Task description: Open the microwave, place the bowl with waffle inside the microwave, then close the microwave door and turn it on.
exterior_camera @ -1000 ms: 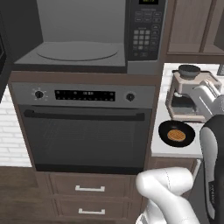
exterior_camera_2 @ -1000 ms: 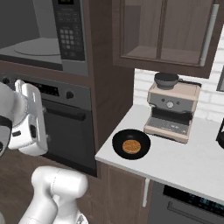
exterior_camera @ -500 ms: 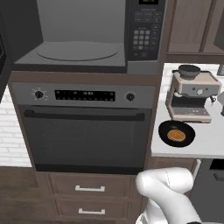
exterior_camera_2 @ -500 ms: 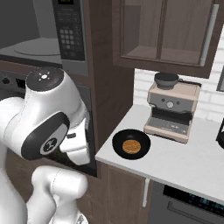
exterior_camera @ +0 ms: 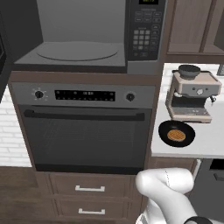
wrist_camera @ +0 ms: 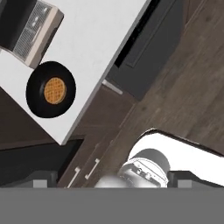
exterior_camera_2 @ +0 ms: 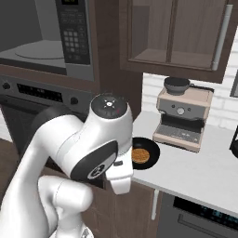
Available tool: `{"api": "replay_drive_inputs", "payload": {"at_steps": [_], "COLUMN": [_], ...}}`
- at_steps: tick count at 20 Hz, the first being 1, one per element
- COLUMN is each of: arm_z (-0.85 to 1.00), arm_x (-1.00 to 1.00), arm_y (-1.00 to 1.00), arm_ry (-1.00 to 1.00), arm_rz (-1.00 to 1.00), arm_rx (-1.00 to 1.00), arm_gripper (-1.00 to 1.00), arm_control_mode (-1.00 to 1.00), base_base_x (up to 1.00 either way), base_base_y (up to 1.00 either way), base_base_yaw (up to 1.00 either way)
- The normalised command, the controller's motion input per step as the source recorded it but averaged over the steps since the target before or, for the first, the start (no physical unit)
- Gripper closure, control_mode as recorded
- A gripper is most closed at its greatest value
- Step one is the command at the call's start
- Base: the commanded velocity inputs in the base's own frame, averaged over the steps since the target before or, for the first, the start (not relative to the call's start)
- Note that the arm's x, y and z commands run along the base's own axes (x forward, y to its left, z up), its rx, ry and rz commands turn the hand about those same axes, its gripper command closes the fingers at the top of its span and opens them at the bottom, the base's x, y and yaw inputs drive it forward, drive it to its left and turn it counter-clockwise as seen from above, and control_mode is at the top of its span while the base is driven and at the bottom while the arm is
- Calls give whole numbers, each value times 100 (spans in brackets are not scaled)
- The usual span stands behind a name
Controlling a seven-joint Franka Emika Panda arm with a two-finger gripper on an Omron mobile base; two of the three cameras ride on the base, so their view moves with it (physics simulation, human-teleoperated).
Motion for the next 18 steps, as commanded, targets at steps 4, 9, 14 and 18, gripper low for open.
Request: {"api": "replay_drive_inputs", "payload": {"at_steps": [4,9,14,18], "arm_z": [-53,-47,-44,-30], "arm_x": [50,54,51,56], "arm_y": [-28,-41,-41,-18], "arm_ry": [4,-1,-9,-5], "arm_rz": [2,9,19,23], "arm_rx": [0,4,11,8], "arm_gripper": [-100,-100,-100,-100], "arm_control_mode": [-100,-100,-100,-100], "base_base_x": [0,0,0,0], "base_base_y": [0,0,0,0], "base_base_yaw": [0,0,0,0]}}
